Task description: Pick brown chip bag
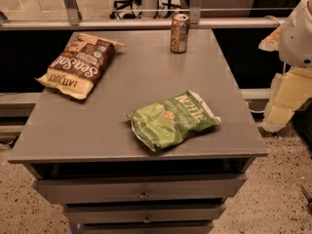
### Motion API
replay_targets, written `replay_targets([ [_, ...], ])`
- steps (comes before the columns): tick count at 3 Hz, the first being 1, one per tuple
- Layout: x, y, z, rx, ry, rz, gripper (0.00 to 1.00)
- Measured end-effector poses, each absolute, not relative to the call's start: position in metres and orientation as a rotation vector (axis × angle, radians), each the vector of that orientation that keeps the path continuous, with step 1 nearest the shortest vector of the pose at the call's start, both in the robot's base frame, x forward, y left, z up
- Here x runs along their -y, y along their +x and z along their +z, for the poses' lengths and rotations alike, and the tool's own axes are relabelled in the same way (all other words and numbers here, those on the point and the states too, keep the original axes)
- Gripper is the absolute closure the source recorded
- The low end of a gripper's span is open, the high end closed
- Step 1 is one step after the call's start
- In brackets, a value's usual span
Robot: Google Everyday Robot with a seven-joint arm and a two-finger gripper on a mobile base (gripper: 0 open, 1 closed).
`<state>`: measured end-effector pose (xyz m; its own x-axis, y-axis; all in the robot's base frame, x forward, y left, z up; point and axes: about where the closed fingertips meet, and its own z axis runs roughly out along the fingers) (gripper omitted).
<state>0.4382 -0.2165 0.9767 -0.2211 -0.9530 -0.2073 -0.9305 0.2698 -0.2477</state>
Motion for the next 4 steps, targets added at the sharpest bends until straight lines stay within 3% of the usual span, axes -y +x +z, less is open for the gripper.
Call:
replay_targets([
  [2, 0.195, 0.454, 0.977, -2.112, -1.774, -0.093, 0.0],
  [4, 0.065, 0.518, 0.99, -1.562, -1.979, -0.045, 0.0],
])
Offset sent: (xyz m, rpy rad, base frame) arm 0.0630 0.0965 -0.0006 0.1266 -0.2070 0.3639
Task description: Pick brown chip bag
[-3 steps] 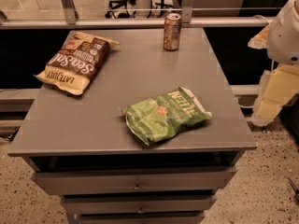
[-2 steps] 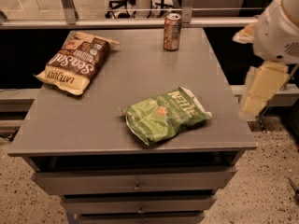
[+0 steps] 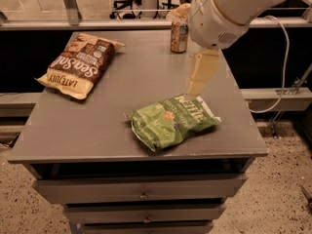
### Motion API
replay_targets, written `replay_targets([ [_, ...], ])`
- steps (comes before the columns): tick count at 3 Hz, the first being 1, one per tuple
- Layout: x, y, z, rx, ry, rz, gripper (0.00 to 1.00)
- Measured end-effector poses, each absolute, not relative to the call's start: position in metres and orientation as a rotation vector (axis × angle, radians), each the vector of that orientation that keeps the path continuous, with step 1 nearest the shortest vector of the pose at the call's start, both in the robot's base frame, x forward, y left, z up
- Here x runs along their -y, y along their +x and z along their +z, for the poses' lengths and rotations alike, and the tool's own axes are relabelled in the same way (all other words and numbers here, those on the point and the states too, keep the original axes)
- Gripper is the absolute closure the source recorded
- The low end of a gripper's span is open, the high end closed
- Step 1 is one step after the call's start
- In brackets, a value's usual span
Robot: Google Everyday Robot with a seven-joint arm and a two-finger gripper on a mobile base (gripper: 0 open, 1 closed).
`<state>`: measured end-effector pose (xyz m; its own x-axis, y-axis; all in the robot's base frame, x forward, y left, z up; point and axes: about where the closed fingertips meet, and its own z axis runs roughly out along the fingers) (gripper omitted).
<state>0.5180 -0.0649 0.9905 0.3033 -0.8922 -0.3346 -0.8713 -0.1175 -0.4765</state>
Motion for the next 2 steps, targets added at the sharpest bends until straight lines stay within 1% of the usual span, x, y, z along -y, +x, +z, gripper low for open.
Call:
replay_targets([
  [1, 0.065, 0.518, 0.99, -1.562, -1.979, -0.045, 0.0],
  [2, 0.054, 0.527, 0.992, -1.518, -2.012, -0.055, 0.0],
])
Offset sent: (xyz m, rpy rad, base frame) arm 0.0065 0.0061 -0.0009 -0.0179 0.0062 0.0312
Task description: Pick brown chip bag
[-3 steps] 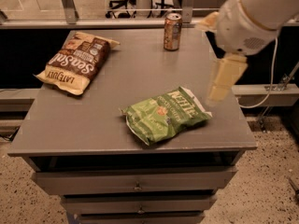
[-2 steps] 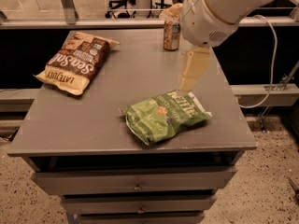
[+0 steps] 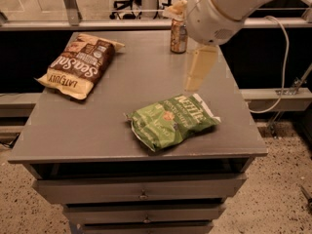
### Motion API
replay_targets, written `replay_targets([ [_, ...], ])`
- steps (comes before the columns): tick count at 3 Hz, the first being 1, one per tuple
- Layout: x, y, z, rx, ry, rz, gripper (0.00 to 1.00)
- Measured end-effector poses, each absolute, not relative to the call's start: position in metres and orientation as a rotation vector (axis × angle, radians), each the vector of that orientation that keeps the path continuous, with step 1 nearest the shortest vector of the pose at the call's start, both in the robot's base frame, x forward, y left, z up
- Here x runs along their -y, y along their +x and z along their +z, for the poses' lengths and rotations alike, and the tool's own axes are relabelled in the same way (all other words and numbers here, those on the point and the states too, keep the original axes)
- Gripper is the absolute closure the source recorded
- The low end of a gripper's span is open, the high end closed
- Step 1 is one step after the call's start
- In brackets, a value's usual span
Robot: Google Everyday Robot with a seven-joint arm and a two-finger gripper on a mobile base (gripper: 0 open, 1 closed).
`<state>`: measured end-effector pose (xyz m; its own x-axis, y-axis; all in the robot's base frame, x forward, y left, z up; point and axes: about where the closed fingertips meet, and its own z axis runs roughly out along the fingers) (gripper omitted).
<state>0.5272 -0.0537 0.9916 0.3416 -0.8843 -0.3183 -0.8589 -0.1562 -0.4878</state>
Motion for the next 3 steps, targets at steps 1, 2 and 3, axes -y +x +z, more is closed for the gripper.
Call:
replay_targets([
  [1, 0.024, 0.551, 0.987, -1.413, -2.077, -0.071, 0.0],
  [2, -0.03, 0.606, 0.975, -1.236, -2.166, -0.137, 0.0],
  [3, -0.063, 0.642, 0.967, -1.137, -2.213, -0.202, 0.0],
])
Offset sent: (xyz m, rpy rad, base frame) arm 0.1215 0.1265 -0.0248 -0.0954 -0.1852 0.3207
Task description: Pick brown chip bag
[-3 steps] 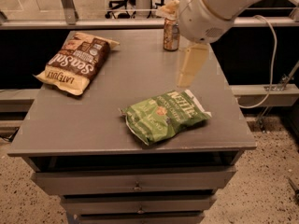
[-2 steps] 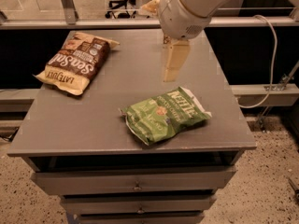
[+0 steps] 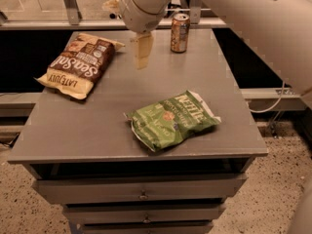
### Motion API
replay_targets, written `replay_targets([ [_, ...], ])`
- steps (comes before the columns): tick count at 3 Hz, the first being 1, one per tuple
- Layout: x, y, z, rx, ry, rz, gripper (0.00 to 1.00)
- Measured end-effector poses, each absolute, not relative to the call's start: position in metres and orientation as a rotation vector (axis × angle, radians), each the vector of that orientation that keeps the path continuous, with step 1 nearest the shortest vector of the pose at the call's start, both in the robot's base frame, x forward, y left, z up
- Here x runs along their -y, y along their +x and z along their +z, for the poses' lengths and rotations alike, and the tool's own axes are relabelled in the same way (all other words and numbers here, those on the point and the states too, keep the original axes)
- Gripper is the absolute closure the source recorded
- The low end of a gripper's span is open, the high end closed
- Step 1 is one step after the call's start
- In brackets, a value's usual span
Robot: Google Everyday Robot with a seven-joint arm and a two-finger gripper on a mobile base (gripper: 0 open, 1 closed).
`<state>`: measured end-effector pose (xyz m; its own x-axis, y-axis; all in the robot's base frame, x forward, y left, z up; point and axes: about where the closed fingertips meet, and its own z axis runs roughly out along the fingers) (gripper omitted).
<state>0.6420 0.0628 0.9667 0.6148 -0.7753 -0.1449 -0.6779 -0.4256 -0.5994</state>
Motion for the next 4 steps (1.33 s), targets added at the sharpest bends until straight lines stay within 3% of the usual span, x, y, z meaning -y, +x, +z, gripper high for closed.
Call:
replay_targets([
  [2, -0.126, 0.713, 0.922, -0.944, -2.357, -0.275, 0.0],
  [4, -0.15, 0.731, 0.884, -0.883, -2.484, -0.259, 0.0],
])
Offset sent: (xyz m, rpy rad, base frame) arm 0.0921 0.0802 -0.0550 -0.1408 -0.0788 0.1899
